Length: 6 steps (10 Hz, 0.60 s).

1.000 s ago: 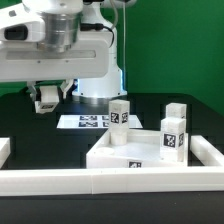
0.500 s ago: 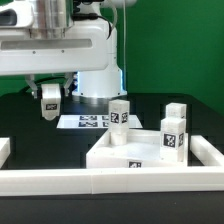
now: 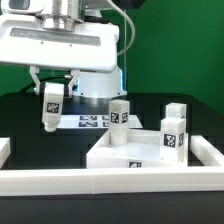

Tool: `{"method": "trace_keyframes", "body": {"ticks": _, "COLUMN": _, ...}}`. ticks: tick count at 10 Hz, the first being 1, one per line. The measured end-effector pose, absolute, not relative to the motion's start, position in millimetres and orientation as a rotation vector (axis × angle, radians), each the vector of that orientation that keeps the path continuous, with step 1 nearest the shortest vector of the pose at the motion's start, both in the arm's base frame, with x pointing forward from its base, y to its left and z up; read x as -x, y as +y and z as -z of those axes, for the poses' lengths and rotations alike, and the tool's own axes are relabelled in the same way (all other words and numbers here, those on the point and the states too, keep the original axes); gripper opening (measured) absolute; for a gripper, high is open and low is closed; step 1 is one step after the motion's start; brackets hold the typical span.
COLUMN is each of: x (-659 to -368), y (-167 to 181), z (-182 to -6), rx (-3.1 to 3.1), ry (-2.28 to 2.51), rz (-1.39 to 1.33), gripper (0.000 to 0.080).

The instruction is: Assemble square table

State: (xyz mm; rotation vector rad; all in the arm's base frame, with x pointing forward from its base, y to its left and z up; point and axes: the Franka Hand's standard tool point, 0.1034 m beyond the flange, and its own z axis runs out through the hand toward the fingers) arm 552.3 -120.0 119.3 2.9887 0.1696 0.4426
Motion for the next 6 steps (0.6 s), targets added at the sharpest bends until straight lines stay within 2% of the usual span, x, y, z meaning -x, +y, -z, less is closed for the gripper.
{"method": "trace_keyframes", "body": {"ticks": 2, "x": -550.9, "y": -131.8, "z": -122.8, "rx": -2.905, "ry": 0.177, "rz": -0.550, "gripper": 0.0291}}
{"method": "trace_keyframes", "body": {"ticks": 3, "x": -556.1, "y": -113.8, "z": -123.1, "rx": -2.960, "ry": 0.114, "rz": -0.539, "gripper": 0.0291}}
{"method": "trace_keyframes", "body": {"ticks": 6, "x": -572.3, "y": -88.8, "z": -133.3, "rx": -2.986, "ry": 0.128, "rz": -0.580, "gripper": 0.0291}}
